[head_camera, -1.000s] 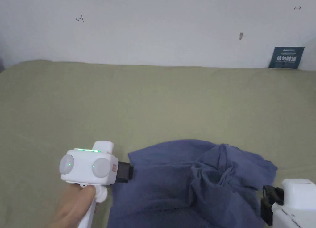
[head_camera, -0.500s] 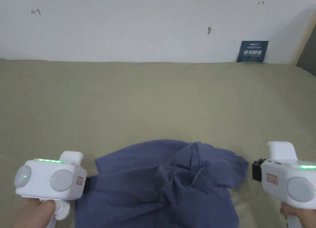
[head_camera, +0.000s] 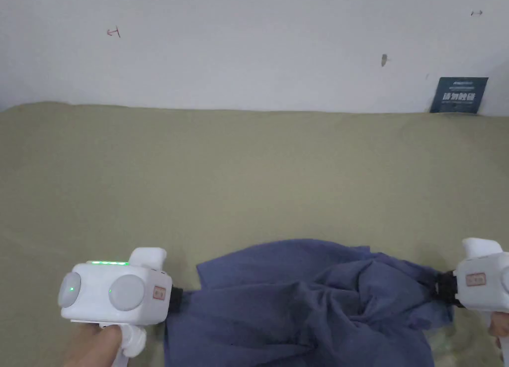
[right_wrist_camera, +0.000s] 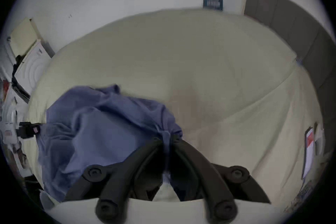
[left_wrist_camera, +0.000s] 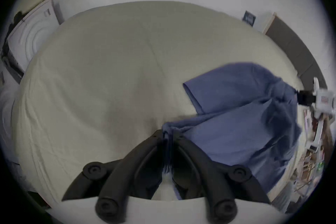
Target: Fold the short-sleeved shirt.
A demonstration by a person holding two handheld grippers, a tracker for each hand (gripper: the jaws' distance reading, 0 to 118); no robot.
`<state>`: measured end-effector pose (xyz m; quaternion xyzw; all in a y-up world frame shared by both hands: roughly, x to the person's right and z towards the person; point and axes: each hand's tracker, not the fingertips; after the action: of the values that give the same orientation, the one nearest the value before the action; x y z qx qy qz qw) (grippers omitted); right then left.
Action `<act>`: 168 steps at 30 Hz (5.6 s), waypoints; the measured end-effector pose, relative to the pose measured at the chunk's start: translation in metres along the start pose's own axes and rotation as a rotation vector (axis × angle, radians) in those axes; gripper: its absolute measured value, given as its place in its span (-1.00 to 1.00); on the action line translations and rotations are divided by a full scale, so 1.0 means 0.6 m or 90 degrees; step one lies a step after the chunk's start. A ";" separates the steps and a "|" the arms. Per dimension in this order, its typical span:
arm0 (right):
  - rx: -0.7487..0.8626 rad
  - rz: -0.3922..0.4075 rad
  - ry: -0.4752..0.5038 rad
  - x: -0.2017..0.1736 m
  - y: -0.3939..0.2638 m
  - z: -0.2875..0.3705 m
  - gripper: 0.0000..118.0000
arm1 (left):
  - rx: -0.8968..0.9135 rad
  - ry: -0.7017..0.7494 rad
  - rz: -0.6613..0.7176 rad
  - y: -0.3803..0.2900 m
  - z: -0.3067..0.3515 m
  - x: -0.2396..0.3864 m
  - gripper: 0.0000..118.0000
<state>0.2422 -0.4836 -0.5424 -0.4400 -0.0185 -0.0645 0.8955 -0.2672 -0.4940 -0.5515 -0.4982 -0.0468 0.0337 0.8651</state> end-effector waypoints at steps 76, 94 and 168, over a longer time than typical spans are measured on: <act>-0.009 0.057 -0.047 0.023 -0.281 0.172 0.87 | 0.065 0.099 0.024 -0.266 0.183 -0.106 0.43; 0.143 0.101 0.039 -0.141 -0.340 0.266 -0.99 | 0.104 0.112 0.094 -0.311 0.239 -0.171 -0.99; 0.460 0.170 -0.087 -0.034 0.164 0.639 -0.98 | 0.313 0.130 -0.068 0.090 0.515 0.029 -0.81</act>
<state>0.2440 -0.1191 -0.3866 -0.0981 -0.0424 0.0925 0.9900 -0.2863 -0.1996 -0.4429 -0.2707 0.0241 -0.0518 0.9610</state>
